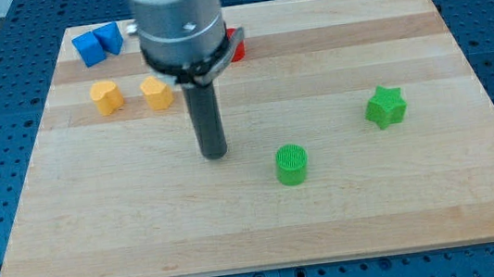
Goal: Place the yellow hexagon vertical to the red star
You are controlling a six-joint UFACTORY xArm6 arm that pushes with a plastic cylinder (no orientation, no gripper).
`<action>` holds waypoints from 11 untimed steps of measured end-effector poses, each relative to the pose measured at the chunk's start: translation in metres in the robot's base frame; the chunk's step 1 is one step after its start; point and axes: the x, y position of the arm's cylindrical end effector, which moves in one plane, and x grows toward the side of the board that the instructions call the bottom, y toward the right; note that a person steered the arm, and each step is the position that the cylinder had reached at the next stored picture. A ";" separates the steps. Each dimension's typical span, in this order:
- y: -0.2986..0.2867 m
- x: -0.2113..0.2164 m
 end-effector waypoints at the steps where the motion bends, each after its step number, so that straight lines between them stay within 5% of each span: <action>1: 0.061 0.031; 2: 0.112 0.049; 3: 0.076 0.038; 5: 0.051 -0.111; 6: -0.031 -0.178; 7: -0.094 -0.170; 9: -0.047 -0.101; 10: -0.071 -0.126; 11: -0.029 -0.120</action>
